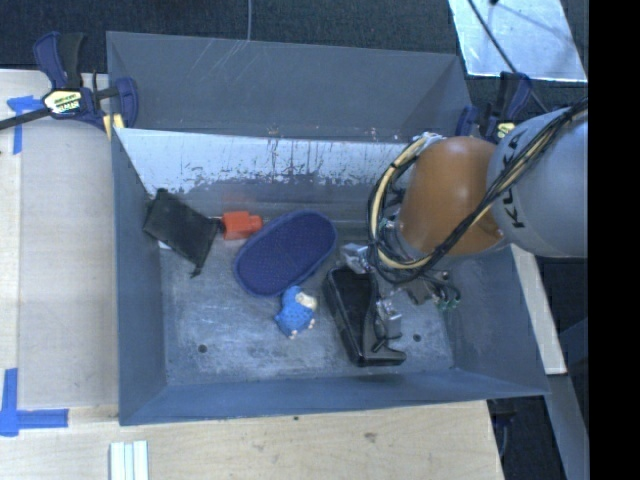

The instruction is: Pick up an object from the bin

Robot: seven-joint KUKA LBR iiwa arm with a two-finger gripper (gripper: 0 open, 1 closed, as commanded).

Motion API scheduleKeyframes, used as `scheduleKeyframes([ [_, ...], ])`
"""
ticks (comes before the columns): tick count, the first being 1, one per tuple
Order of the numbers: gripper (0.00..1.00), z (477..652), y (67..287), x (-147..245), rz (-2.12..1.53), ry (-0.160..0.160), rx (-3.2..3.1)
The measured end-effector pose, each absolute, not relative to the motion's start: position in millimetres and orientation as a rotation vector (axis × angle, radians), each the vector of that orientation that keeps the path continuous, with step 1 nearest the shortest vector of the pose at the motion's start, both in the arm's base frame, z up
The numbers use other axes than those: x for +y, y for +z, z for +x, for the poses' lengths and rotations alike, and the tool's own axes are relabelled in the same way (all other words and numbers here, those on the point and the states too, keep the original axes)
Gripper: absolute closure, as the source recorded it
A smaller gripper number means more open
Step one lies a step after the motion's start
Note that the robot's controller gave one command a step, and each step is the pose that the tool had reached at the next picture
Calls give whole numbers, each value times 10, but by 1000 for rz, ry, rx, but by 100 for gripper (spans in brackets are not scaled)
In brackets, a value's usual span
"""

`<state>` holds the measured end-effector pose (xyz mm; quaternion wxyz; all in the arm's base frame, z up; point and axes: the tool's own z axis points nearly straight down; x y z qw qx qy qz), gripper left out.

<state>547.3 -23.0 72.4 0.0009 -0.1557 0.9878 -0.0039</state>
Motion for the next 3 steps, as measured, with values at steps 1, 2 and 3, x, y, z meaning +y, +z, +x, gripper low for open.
scheduleKeyframes([
  [1, 100, 5481, 733, -232, -486, -10, 3099],
  [2, 100, 5834, 1217, -811, -621, -8, 3074],
  [3, 100, 5628, 2147, -894, -570, -3, 3083],
])
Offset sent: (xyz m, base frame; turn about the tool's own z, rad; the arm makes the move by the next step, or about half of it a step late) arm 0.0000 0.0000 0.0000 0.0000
